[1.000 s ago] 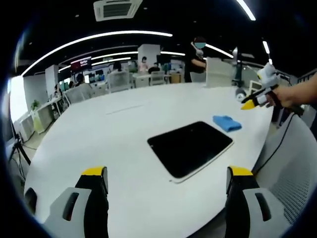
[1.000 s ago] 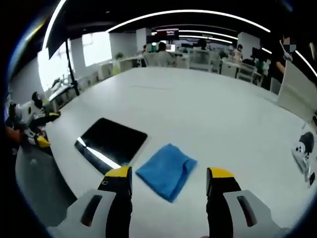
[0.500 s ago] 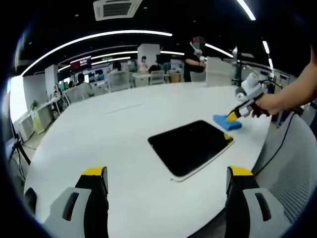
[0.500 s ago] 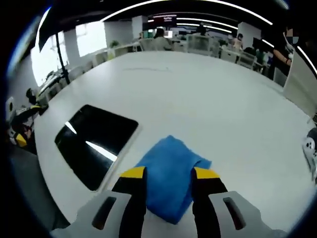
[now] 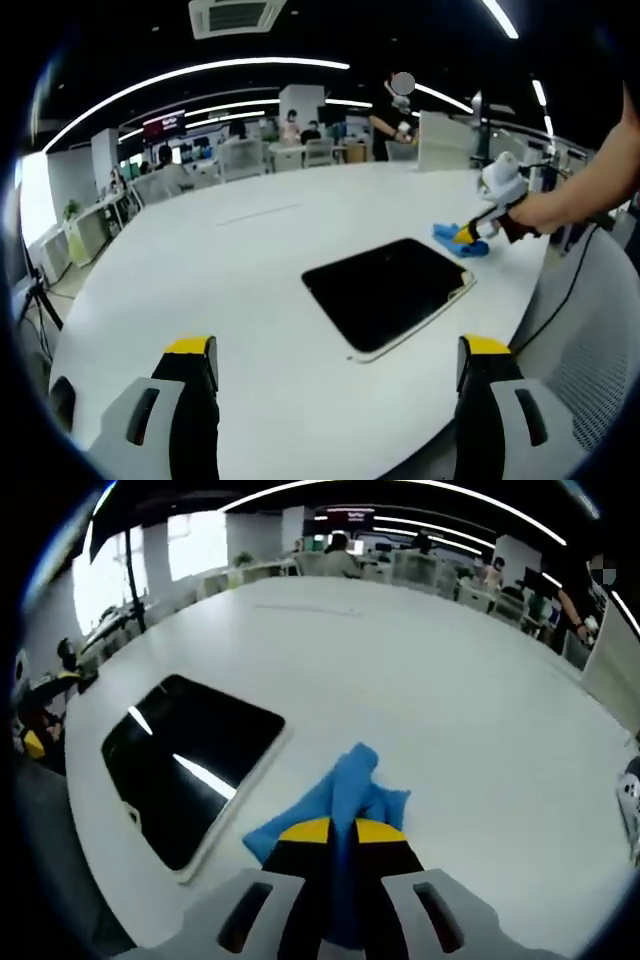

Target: Wipe the mirror surface with the cleaning cloth until all visible marks leave the cleaned area.

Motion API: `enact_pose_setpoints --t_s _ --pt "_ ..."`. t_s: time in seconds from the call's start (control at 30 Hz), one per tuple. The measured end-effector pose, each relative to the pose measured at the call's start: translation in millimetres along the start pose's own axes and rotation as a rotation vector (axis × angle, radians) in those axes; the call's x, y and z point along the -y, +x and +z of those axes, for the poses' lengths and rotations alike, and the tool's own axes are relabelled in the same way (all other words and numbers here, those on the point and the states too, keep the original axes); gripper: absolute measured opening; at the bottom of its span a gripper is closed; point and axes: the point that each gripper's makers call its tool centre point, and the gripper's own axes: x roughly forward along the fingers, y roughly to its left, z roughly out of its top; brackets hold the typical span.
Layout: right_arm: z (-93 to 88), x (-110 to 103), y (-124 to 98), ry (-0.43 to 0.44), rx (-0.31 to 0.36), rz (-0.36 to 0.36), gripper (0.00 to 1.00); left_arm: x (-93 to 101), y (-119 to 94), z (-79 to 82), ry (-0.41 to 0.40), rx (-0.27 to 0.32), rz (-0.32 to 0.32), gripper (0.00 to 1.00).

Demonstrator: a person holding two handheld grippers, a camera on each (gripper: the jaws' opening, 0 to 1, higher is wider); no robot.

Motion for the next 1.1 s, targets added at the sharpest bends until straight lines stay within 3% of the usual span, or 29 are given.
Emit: enact_pose_setpoints --t_s 0.2,0.3,0.5,1.1 --pt "0.2 2 0 0.116 -0.035 0.030 0.01 -0.1 0 0.2 -0.002 0.003 0.001 1.00" --pt "6.6 0 -4 0.236 -0.038 0.068 0.01 0.5 0 -0.1 0.001 0.001 -0.002 1.00" --pt "23.4 2 -14 0.226 -0.018 0.078 0.01 -2.8 -1 -2.3 -0.004 -0.002 0.002 1.00" --pt "51.7 -22 -32 0.260 -0.010 0.151 0.00 9.1 2 -2.4 0.005 -0.012 -0.054 1.00"
